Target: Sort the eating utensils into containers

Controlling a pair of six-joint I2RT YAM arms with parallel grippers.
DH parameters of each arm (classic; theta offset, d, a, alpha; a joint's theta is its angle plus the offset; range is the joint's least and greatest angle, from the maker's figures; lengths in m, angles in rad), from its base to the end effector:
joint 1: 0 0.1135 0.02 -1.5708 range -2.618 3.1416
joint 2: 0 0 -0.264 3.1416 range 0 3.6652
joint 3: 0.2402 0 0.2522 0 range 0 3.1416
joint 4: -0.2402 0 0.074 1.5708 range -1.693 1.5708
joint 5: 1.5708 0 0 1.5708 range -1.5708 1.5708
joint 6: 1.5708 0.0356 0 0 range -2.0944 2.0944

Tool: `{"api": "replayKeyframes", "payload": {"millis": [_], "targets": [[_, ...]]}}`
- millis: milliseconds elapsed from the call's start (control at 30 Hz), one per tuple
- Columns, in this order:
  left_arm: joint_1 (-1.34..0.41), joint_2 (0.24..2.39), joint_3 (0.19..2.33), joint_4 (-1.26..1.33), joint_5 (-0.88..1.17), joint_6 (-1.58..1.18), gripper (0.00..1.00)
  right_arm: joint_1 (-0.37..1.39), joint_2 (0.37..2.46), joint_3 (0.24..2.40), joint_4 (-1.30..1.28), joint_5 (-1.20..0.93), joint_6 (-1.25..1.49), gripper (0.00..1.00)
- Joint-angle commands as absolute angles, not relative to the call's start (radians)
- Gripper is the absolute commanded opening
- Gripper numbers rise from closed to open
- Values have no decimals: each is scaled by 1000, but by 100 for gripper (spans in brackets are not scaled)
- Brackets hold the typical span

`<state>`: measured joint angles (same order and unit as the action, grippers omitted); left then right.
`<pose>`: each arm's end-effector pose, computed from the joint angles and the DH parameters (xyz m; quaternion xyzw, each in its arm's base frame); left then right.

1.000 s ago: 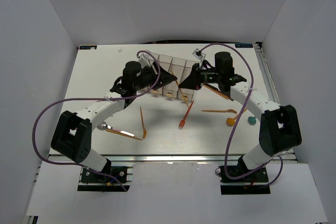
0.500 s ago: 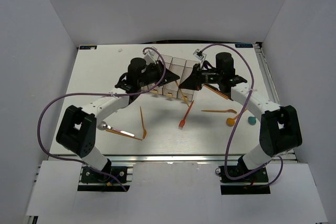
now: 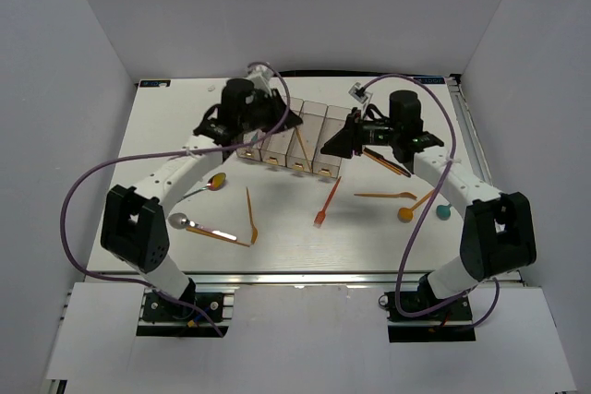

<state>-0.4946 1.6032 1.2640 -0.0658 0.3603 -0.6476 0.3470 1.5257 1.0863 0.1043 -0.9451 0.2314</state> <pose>0.3269 -0.1905 0.3102 0.0356 0.8265 -0.4186 0.3747 0.3145 0.1444 0.2961 -0.3051 0.7094 0.5027 0.3886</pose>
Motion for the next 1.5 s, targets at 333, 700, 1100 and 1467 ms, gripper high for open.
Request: {"api": "replayKeyframes", "payload": {"millis": [333, 700, 1100, 1467], "targets": [[-239, 1930, 1962, -568, 46, -172, 0, 264, 1414, 1063, 124, -997, 155, 46], [-241, 2137, 2126, -571, -28, -71, 1, 245, 1413, 1065, 118, -1006, 135, 46], [-305, 2160, 2080, -558, -52, -45, 49, 213, 1417, 1062, 114, -1012, 126, 46], [-314, 2002, 1967, -554, -65, -83, 63, 161, 1394, 1092, -49, -1000, -148, 46]]}}
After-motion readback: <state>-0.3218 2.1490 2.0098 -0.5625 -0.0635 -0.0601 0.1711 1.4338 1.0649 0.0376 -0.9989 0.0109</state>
